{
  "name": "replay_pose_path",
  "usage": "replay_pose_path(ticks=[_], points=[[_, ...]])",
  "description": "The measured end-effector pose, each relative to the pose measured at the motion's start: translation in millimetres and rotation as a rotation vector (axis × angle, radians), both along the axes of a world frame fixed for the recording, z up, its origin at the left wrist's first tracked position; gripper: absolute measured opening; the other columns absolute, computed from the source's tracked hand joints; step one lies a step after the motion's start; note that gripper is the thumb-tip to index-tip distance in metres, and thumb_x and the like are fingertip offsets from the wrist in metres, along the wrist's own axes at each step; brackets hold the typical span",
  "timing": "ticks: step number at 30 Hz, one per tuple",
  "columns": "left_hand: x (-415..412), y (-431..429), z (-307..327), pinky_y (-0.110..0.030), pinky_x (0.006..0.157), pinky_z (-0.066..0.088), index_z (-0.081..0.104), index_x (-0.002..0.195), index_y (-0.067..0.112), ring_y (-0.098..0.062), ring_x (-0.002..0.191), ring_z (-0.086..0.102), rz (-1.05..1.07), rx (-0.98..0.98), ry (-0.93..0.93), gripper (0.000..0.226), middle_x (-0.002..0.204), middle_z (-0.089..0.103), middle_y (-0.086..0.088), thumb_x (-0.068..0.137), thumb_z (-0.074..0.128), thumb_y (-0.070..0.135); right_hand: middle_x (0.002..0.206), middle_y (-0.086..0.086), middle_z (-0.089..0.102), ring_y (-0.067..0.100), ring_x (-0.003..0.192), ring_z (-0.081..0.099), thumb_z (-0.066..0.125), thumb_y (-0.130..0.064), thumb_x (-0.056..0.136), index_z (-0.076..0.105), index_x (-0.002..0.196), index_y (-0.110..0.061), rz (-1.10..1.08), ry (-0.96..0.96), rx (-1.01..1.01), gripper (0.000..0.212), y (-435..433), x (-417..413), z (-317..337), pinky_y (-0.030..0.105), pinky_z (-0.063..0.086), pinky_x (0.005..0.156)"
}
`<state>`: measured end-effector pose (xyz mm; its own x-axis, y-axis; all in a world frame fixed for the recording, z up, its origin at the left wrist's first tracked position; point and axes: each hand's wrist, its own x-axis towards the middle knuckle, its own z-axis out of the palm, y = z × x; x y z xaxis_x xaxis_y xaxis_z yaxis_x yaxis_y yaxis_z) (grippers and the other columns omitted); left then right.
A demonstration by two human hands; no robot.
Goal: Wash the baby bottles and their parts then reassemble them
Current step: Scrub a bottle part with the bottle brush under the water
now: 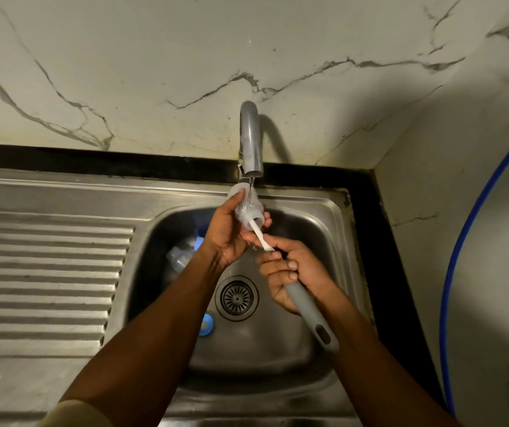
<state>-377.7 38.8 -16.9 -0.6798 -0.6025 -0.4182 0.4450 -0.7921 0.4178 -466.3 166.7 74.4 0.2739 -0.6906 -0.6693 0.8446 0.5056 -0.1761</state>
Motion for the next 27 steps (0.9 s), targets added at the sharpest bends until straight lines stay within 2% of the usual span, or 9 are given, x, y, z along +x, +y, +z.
replay_pose_path(ticks=[5, 8, 12, 14, 17, 20, 23, 25, 27], points=[[3, -15, 3, -0.051, 0.101, 0.05, 0.049, 0.135, 0.001, -0.034, 0.107, 0.062, 0.162, 0.129, 0.07, 0.047, 0.112, 0.062, -0.024, 0.1, 0.055, 0.031, 0.06, -0.002, 0.042, 0.004, 0.035, 0.036, 0.055, -0.024, 0.087, 0.054, 0.137, -0.006, -0.09, -0.052, -0.022, 0.053, 10, 2, 0, 0.01, 0.027, 0.029], [-4, -17, 9, -0.052, 0.102, 0.05, 0.045, 0.141, 0.002, -0.034, 0.109, 0.062, 0.148, 0.115, 0.055, 0.052, 0.113, 0.063, -0.023, 0.098, 0.058, 0.027, 0.059, -0.003, 0.039, 0.002, 0.036, 0.032, 0.053, -0.024, 0.094, 0.057, 0.136, -0.017, 0.01, 0.094, -0.034, 0.043, 14, 4, 2, 0.011, 0.023, 0.029], [-12, -11, 21, -0.047, 0.078, 0.06, 0.05, 0.135, 0.004, -0.026, 0.085, 0.062, 0.13, -0.062, -0.119, 0.049, 0.109, 0.055, -0.02, 0.092, 0.066, 0.022, 0.068, 0.002, 0.053, 0.015, 0.05, 0.051, 0.042, -0.022, 0.104, 0.063, 0.106, -0.029, 0.448, 1.431, -0.091, 0.022, 10, -5, -18, 0.029, 0.046, 0.043], [-14, -8, 27, -0.035, 0.06, 0.046, 0.055, 0.099, 0.006, -0.018, 0.065, 0.046, 0.074, -0.166, -0.128, 0.019, 0.082, 0.043, -0.01, 0.093, 0.065, 0.021, 0.083, 0.006, 0.063, 0.024, 0.076, 0.064, 0.042, -0.021, 0.103, 0.063, 0.097, -0.025, 0.573, 1.848, -0.147, 0.021, 10, -11, -31, 0.042, 0.057, 0.069], [-9, -9, 22, -0.038, 0.066, 0.043, 0.048, 0.093, 0.011, -0.023, 0.068, 0.048, 0.076, -0.212, -0.133, 0.02, 0.082, 0.041, -0.011, 0.092, 0.066, 0.02, 0.076, 0.003, 0.058, 0.017, 0.062, 0.058, 0.042, -0.024, 0.105, 0.065, 0.118, -0.023, 0.481, 1.698, -0.138, 0.027, 10, -11, -26, 0.033, 0.05, 0.054], [6, -13, 9, -0.049, 0.074, 0.059, 0.055, 0.125, 0.006, -0.032, 0.091, 0.068, 0.13, -0.192, -0.193, 0.05, 0.111, 0.064, -0.021, 0.085, 0.076, 0.027, 0.056, -0.002, 0.038, 0.006, 0.037, 0.032, 0.043, -0.031, 0.106, 0.064, 0.123, -0.03, 0.317, 0.96, -0.127, 0.027, 20, -19, -6, 0.016, 0.025, 0.037], [8, -12, 17, -0.058, 0.104, 0.047, 0.057, 0.12, 0.006, -0.035, 0.106, 0.065, 0.107, -0.032, 0.047, 0.042, 0.113, 0.062, -0.018, 0.085, 0.073, 0.022, 0.057, -0.004, 0.032, 0.001, 0.036, 0.025, 0.041, -0.034, 0.105, 0.062, 0.131, -0.028, 0.309, 0.483, -0.152, 0.033, 32, -10, 6, 0.011, 0.021, 0.031], [5, -8, 23, -0.05, 0.101, 0.051, 0.06, 0.113, 0.002, -0.034, 0.108, 0.065, 0.128, 0.03, 0.093, 0.034, 0.113, 0.063, -0.021, 0.084, 0.07, 0.015, 0.059, -0.003, 0.033, 0.003, 0.038, 0.027, 0.04, -0.035, 0.106, 0.06, 0.13, -0.029, 0.3, 0.536, -0.119, 0.032, 33, 0, -4, 0.013, 0.023, 0.033], [-3, -4, 21, -0.041, 0.078, 0.061, 0.061, 0.106, 0.003, -0.025, 0.085, 0.067, 0.137, -0.071, -0.068, 0.024, 0.096, 0.064, -0.017, 0.084, 0.07, 0.009, 0.066, 0.002, 0.044, 0.014, 0.046, 0.042, 0.04, -0.035, 0.107, 0.058, 0.127, -0.032, 0.472, 1.193, -0.145, 0.027, 33, 1, -21, 0.023, 0.035, 0.045]])
